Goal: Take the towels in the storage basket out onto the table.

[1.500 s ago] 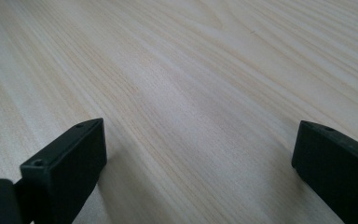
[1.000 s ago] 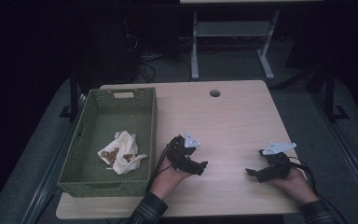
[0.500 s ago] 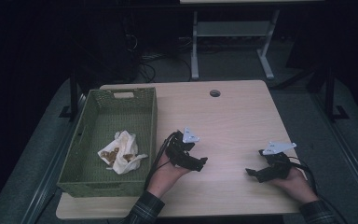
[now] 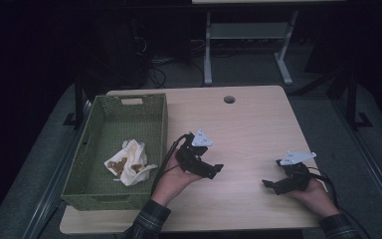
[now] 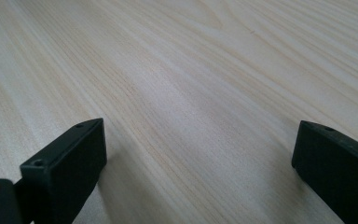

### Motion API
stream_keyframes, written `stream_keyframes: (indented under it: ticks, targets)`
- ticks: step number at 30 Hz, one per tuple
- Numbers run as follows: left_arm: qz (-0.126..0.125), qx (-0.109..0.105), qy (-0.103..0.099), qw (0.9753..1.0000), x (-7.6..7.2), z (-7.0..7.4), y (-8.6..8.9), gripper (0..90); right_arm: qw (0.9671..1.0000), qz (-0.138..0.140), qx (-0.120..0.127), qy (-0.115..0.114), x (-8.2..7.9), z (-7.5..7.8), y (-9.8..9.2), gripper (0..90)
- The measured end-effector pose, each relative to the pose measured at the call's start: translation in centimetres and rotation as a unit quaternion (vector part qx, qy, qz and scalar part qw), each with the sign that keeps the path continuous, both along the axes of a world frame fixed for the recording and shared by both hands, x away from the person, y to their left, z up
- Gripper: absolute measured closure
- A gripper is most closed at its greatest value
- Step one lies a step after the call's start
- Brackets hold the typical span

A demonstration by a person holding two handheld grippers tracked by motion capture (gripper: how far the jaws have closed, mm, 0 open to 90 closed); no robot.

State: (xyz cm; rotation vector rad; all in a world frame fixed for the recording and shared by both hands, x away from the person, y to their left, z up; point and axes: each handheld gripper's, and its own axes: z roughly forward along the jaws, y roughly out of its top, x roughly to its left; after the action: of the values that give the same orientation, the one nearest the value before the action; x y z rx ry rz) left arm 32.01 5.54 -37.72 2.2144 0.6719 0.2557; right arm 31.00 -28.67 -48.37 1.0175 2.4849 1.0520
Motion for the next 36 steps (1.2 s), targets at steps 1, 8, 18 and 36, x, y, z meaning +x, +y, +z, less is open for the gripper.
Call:
stream_keyframes:
  ticks: [1, 8, 18, 36]
  targets:
    - [0.000, -0.001, 0.000, 1.0000, 0.1, 0.2, 0.1, 13.7, 1.0000, 0.000, 0.000, 0.000, 0.0, 0.0, 0.0, 2.8]
    - [-0.012, 0.002, 0.006, 0.9999, 0.5, 0.9, 0.3, 13.7, 1.0000, 0.000, 0.000, 0.000, 0.0, 0.0, 0.0, 2.8]
    - [-0.012, -0.001, 0.004, 0.9999, 1.2, 1.9, 1.0, 13.7, 1.0000, 0.000, 0.000, 0.000, 0.0, 0.0, 0.0, 2.8]
    - [-0.001, -0.011, 0.002, 0.9999, 1.7, 2.8, 4.9, 13.7, 1.0000, 0.000, 0.000, 0.000, 0.0, 0.0, 0.0, 2.8]
